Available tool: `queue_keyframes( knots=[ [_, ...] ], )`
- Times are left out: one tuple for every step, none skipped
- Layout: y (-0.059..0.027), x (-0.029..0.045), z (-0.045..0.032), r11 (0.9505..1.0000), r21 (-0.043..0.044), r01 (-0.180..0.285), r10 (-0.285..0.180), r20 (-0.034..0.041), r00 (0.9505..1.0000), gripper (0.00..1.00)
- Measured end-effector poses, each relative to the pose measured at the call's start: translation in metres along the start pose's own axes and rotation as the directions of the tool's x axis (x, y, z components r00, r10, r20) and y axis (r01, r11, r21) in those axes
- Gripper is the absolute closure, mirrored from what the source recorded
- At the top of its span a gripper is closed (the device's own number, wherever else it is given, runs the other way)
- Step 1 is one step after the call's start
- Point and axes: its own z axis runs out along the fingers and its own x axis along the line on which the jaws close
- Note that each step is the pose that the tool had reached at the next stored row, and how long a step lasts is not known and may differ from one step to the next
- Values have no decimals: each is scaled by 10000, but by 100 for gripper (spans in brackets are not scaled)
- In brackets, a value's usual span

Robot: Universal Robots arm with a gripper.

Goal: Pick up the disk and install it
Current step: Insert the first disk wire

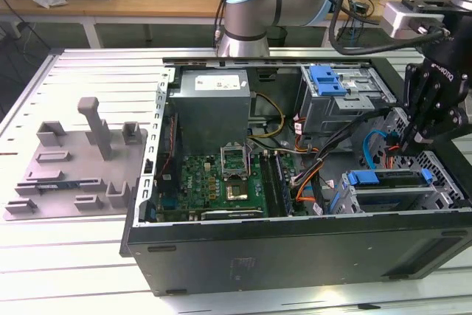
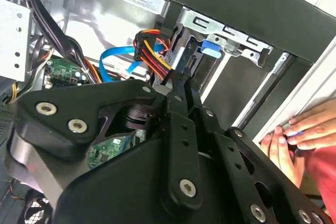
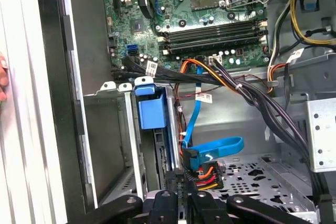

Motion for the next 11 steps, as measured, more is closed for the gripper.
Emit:
queue_keyframes(
  knots=[
    [-2,18,2,10000,-3,12,-12,102,9999,83],
    [-3,27,3,10000,-4,16,-16,149,9999,83],
    [-4,35,4,10000,-8,22,-22,193,9998,83],
    [-4,40,5,10000,-11,25,-25,225,9997,83],
    [-5,44,5,10000,-11,28,-27,239,9997,83],
    [-5,44,4,10000,-11,31,-31,239,9997,83],
    [-5,44,5,10000,-11,38,-37,240,9997,83],
    [-5,44,5,10000,-10,44,-44,240,9997,83],
    [-5,44,5,10000,-10,44,-44,240,9997,83],
    [-5,44,4,10000,-9,44,-44,240,9997,83],
    [-5,44,4,10000,-9,45,-44,240,9997,83]
  ],
)
